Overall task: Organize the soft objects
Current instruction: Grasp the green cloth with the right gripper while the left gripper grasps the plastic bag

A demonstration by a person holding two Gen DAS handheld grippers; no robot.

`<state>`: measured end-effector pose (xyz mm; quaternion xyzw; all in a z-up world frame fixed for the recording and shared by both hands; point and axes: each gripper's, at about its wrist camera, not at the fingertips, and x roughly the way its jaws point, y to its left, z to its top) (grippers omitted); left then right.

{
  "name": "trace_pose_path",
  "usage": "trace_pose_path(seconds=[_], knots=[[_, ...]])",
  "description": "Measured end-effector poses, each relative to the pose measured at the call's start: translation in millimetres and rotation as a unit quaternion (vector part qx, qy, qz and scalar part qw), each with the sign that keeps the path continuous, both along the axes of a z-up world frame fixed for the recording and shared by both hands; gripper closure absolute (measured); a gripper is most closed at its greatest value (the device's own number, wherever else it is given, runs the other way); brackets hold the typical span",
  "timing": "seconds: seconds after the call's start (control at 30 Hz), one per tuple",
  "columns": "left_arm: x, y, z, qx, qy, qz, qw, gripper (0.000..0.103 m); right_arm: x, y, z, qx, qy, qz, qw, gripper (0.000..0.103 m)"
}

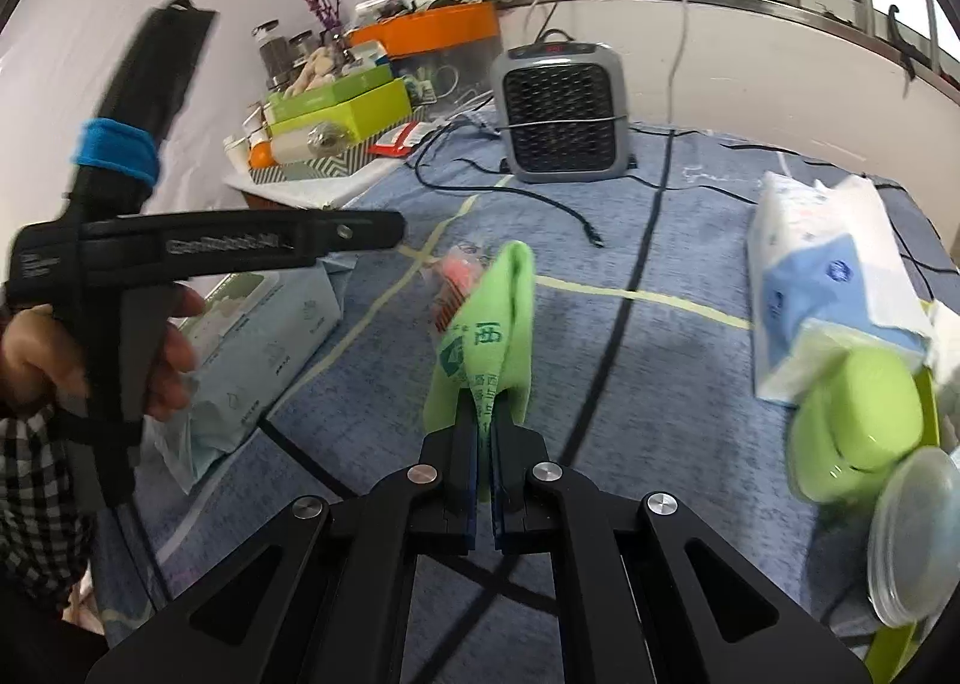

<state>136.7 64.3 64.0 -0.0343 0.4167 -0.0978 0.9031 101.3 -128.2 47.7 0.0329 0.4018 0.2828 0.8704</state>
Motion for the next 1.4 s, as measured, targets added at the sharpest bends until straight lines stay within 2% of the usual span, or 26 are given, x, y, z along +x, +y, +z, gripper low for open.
trace_pose_path(seconds=[0.17, 0.33, 0.5, 0.87, 0.97, 1.4], knots=[[9.4, -21.6, -11.4, 0.014, 0.015, -0.01, 0.9997, 0.039, -3.1, -12.7, 0.4, 0.0, -0.002, -0.016, 1.0, 0.1], [18.7, -34.4, -21.2, 0.048, 0.027, 0.016, 0.9983, 0.039, -3.8, -16.8, -0.3, 0.002, -0.003, -0.018, 1.0, 0.1], [23.8, -41.5, -28.6, 0.046, 0.033, 0.019, 0.9982, 0.039, -2.7, -21.1, -2.7, 0.01, 0.0, -0.02, 1.0, 0.1], [32.7, -52.0, -43.6, 0.081, 0.04, 0.028, 0.9955, 0.04, -3.5, -28.5, -5.2, 0.024, 0.007, -0.021, 0.999, 0.1], [33.2, -51.8, -48.6, 0.073, 0.047, 0.031, 0.9958, 0.046, -3.0, -30.5, -5.5, 0.025, 0.009, -0.023, 0.999, 0.1], [27.3, -53.6, -42.1, 0.078, 0.025, 0.034, 0.9961, 0.071, -5.5, -33.1, -4.0, 0.023, 0.004, -0.026, 0.999, 0.1]])
